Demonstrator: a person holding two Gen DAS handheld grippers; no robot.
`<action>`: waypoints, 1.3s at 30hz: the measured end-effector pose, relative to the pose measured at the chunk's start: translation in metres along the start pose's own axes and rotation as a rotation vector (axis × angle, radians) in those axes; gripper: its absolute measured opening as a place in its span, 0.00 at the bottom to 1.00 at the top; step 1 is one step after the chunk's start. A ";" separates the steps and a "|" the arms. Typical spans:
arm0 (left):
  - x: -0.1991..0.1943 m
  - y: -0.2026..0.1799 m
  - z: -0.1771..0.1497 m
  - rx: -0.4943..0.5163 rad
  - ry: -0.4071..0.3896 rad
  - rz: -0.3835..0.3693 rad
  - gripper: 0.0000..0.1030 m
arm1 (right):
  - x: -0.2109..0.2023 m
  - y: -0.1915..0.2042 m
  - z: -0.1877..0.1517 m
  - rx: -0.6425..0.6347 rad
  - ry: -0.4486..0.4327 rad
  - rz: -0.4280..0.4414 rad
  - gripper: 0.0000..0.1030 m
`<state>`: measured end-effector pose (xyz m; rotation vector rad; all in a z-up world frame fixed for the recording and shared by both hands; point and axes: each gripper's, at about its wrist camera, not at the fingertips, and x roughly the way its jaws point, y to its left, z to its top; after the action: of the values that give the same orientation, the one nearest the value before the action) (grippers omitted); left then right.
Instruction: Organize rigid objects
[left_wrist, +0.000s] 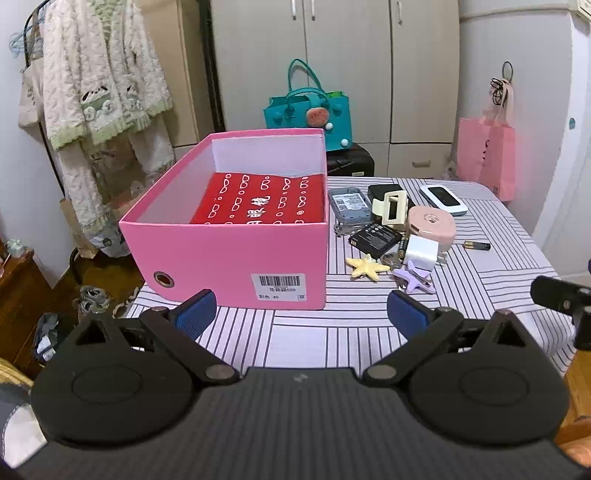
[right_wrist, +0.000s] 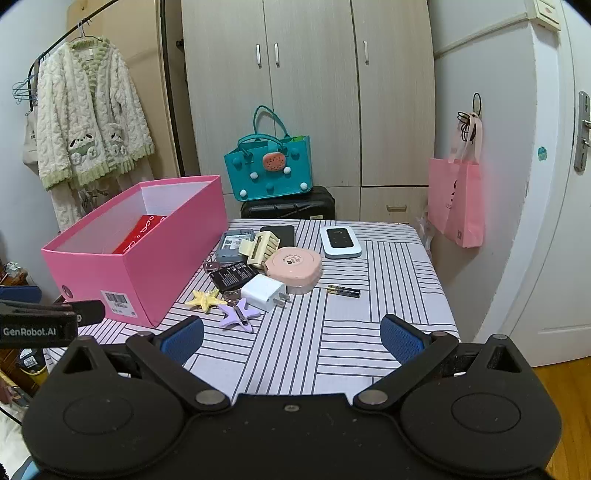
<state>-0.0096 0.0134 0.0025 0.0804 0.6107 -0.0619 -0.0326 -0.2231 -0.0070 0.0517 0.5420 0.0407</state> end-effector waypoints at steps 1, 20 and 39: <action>0.000 -0.001 -0.001 0.007 -0.004 0.006 0.97 | 0.000 0.000 0.000 0.001 0.003 0.000 1.00; -0.002 0.001 -0.004 0.008 0.015 -0.022 0.98 | 0.002 0.004 0.000 -0.013 0.001 0.021 1.00; -0.001 -0.001 -0.008 0.029 -0.007 -0.028 0.99 | 0.002 0.003 0.001 0.002 -0.006 0.020 1.00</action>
<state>-0.0147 0.0133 -0.0037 0.0998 0.6035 -0.0985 -0.0308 -0.2201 -0.0070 0.0596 0.5357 0.0596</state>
